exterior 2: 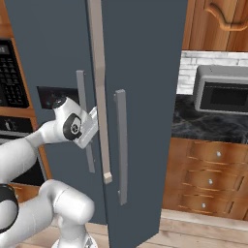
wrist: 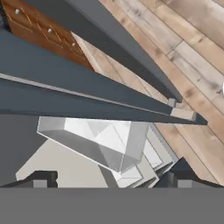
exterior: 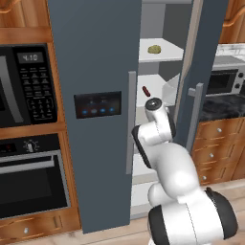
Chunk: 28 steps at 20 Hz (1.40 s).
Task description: Retrieve the sausage and cheese from the fridge and place them on the cutting board on the counter.
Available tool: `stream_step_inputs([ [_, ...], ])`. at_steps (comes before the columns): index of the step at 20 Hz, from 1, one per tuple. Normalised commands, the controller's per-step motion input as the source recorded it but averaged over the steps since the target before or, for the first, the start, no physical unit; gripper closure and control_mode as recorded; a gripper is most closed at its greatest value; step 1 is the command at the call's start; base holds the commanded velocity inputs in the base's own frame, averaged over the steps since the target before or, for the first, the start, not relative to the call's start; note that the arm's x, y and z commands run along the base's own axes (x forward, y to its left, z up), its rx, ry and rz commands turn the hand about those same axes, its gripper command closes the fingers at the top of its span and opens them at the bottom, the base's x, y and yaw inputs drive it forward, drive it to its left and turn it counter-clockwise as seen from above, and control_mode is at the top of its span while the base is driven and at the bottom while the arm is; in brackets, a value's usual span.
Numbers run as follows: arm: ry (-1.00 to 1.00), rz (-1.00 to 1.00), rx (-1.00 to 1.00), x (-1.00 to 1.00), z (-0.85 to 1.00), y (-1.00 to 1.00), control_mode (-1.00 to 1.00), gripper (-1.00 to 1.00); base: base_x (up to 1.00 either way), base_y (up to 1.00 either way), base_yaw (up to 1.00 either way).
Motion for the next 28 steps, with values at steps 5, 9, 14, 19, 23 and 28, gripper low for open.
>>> stream_step_inputs([
  [5,-0.02,-0.15,0.0,0.0,-0.05,-0.37,-1.0,-1.0,0.0,0.0,0.0],
  [9,-0.05,-0.15,0.0,-0.2,0.0,-0.49,-1.0,-1.0,0.0,0.0,0.0],
  [14,-0.07,-0.19,0.0,-0.46,0.0,-0.54,-1.0,-1.0,0.0,0.0,0.0],
  [19,-0.02,-0.19,0.0,-0.48,0.0,-0.59,-1.0,-1.0,0.0,0.0,0.0],
  [23,0.0,-0.19,0.0,-0.46,0.0,-0.63,-1.0,-1.0,0.0,0.0,0.0],
  [28,0.0,-0.2,0.0,-0.39,0.0,-0.67,-1.0,-1.0,0.0,0.0,0.0],
])
